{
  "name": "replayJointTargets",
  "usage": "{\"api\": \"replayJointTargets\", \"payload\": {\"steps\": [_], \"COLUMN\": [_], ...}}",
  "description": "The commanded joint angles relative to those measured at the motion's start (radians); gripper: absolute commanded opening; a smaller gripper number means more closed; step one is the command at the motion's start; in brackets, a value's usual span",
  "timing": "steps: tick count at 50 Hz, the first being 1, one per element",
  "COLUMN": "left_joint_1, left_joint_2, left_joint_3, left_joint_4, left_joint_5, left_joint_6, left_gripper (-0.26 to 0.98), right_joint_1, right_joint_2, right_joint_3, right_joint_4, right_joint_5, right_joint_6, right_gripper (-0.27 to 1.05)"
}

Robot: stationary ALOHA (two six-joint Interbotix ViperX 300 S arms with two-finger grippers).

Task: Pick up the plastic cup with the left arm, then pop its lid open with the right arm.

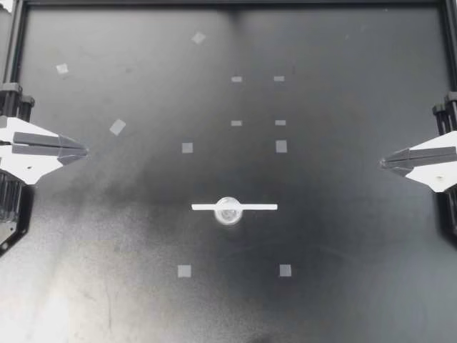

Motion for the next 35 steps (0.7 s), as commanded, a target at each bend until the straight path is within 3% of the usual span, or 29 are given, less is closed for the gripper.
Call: {"api": "replayJointTargets", "payload": {"steps": [1, 8, 14, 20, 28, 35], "left_joint_1": [-0.009, -0.009, -0.009, -0.029, -0.072, -0.074], "left_joint_2": [0.008, 0.037, 0.114, 0.239, 0.437, 0.621], "left_joint_3": [0.012, 0.034, 0.025, -0.052, -0.130, -0.149], "left_joint_4": [-0.003, -0.025, -0.028, -0.026, -0.028, -0.035], "left_joint_5": [0.000, 0.003, 0.005, 0.040, 0.077, -0.011], "left_joint_6": [-0.009, -0.028, -0.040, -0.043, -0.051, -0.087], "left_gripper": [0.06, -0.11, -0.11, -0.11, -0.11, -0.10], "right_joint_1": [-0.006, -0.028, -0.058, -0.061, -0.023, 0.025], "right_joint_2": [0.000, 0.020, 0.063, 0.143, 0.360, 0.574], "right_joint_3": [-0.034, -0.066, -0.103, -0.187, -0.270, -0.337], "right_joint_4": [0.002, 0.032, 0.044, 0.044, 0.048, 0.048], "right_joint_5": [0.002, 0.144, 0.278, 0.407, 0.462, 0.383], "right_joint_6": [0.003, 0.029, 0.069, 0.081, 0.080, 0.078], "right_gripper": [0.04, -0.09, -0.09, -0.09, -0.09, -0.09]}}
